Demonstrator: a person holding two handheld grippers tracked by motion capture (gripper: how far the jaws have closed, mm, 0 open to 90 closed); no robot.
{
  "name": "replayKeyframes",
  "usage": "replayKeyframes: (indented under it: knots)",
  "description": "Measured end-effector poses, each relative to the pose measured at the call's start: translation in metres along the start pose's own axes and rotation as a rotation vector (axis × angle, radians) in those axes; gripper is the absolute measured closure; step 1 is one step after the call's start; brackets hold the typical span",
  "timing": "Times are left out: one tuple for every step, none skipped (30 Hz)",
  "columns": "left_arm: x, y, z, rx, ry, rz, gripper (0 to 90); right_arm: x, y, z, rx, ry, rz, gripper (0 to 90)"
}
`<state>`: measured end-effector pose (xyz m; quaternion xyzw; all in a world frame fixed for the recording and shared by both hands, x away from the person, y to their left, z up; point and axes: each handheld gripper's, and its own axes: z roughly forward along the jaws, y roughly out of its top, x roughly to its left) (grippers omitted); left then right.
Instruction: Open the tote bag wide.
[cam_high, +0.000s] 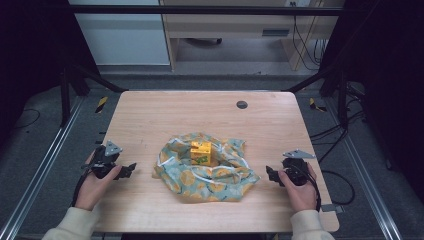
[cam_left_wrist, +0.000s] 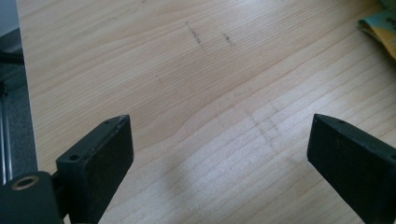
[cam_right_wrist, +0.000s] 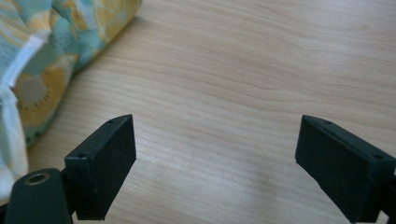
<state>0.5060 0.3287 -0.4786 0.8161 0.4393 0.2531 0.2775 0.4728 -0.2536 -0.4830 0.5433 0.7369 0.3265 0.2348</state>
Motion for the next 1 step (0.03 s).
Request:
replayKeyframes:
  knots:
    - [-0.0002,0.0001,0.0006,-0.002,-0.002,0.0,6.9,-0.0011,-0.001,-0.0001,0.0,-0.008,-0.006,12.4]
